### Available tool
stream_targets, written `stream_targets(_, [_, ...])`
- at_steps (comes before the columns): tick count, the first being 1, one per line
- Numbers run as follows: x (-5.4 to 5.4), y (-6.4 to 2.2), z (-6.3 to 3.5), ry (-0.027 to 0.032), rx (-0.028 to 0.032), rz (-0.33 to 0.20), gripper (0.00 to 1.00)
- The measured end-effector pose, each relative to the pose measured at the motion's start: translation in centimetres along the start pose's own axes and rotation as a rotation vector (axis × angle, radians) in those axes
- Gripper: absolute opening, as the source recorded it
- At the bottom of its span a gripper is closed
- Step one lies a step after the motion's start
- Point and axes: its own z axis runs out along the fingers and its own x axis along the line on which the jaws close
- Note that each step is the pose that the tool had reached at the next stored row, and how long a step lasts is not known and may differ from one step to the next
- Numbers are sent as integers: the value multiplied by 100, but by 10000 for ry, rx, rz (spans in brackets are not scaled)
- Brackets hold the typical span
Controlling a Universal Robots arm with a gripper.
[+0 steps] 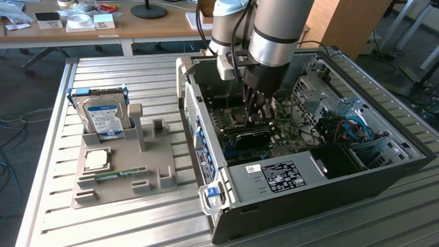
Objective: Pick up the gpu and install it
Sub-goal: 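Press down on the gpu until it lock into place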
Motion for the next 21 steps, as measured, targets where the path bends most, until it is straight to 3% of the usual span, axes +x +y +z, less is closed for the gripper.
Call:
stream_targets(15, [-9,-3,-268,17,2,22,11])
stream_targets(21, [-9,-3,-295,21,2,23,11])
